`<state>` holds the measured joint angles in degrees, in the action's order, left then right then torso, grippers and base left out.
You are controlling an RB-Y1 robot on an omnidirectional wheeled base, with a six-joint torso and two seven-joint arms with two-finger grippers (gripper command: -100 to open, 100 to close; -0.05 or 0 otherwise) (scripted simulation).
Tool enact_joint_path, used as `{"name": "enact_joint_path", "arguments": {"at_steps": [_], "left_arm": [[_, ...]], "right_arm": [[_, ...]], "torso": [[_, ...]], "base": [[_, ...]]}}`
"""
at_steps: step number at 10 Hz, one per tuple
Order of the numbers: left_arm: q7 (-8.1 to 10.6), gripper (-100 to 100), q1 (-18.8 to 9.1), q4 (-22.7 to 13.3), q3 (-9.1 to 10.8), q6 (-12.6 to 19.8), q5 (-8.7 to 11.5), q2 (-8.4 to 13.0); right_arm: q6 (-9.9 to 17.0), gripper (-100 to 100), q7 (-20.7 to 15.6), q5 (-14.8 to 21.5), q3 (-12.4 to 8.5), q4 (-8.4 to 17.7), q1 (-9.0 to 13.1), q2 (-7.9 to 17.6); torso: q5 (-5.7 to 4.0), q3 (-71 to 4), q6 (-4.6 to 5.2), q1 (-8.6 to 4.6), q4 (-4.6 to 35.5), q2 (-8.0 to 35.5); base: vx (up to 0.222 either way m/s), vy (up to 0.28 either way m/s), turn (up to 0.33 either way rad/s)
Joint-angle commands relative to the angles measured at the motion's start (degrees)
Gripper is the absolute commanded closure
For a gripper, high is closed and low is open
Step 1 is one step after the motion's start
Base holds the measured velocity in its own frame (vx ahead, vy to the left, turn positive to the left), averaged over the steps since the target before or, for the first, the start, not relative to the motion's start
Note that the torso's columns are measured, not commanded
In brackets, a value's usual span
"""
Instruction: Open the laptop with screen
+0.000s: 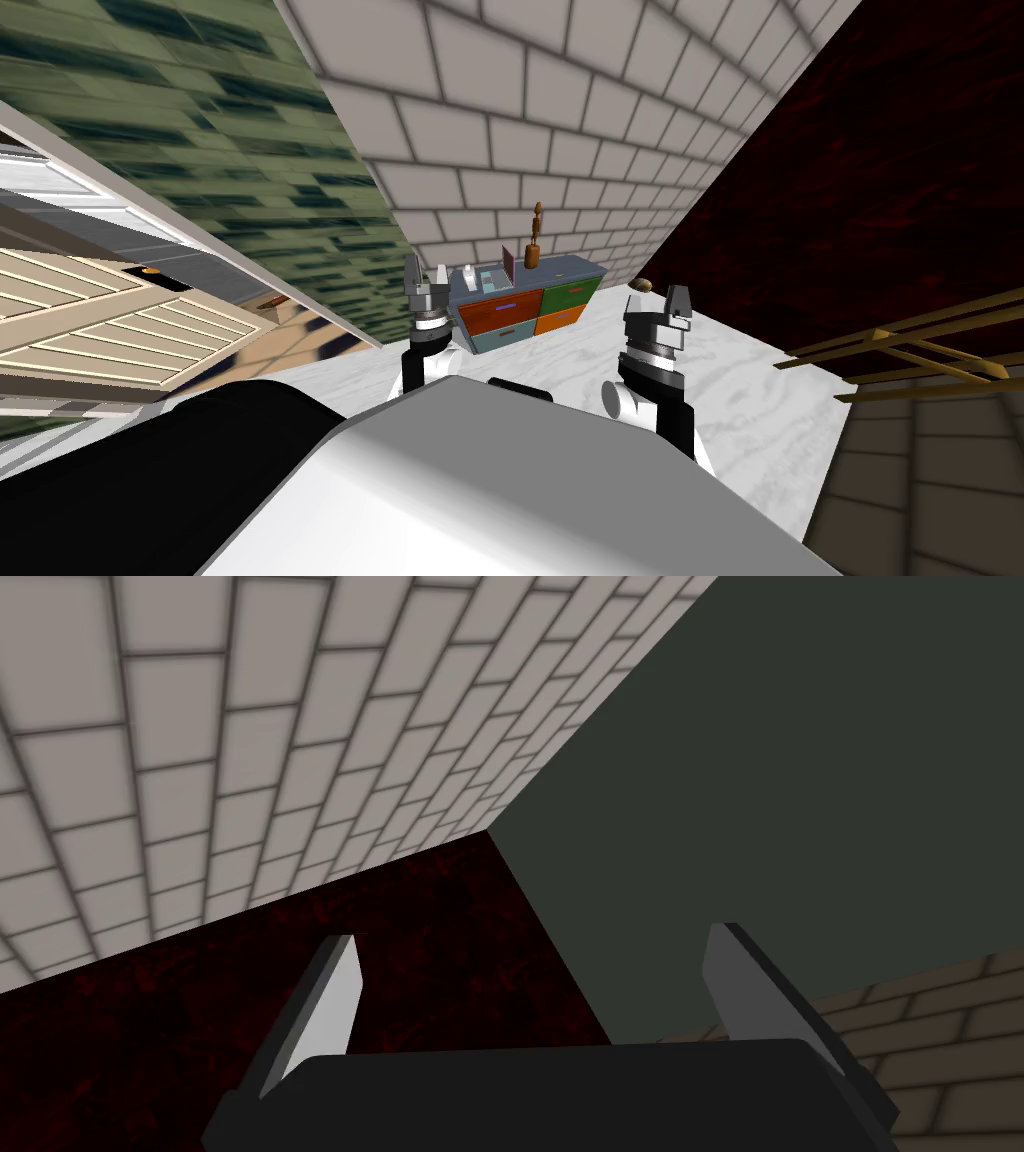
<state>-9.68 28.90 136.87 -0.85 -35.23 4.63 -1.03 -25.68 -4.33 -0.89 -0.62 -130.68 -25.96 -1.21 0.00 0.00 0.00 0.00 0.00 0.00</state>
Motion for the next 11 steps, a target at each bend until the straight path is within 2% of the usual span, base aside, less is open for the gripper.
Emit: {"name": "enact_joint_path", "arguments": {"at_steps": [1, 9, 10, 11], "left_arm": [[0.00, 0, 0.0, 0.0, 0.00, 0.0, 0.0, 0.0], [0.00, 0, 0.0, 0.0, 0.00, 0.0, 0.0, 0.0], [0.03, -100, -0.5, -0.7, 0.12, 0.1, -0.1, 2.1], [0.06, -100, -1.0, -1.4, 0.24, 0.1, -0.1, 3.5]], "right_arm": [[0.0, 0, 0.0, 0.0, 0.0, 0.0, 0.0, 0.0], [0.0, 0, 0.0, 0.0, 0.0, 0.0, 0.0, 0.0], [0.0, 0, 0.0, 0.0, 0.0, 0.0, 0.0, 0.0], [0.0, 0, 0.0, 0.0, 0.0, 0.0, 0.0, 0.0]], "torso": [[0.00, -4.7, 0.00, 0.00, 2.3, 2.3], [0.00, -70.7, 0.00, 0.00, 35.4, 35.4], [0.00, -79.2, 0.00, 0.00, 39.6, 39.6], [0.00, -83.1, 0.00, -0.03, 41.5, 41.5]], "base": [[0.000, 0.000, 0.000], [0.000, 0.000, 0.000], [0.014, -0.015, 0.019], [0.017, -0.034, 0.025]]}}
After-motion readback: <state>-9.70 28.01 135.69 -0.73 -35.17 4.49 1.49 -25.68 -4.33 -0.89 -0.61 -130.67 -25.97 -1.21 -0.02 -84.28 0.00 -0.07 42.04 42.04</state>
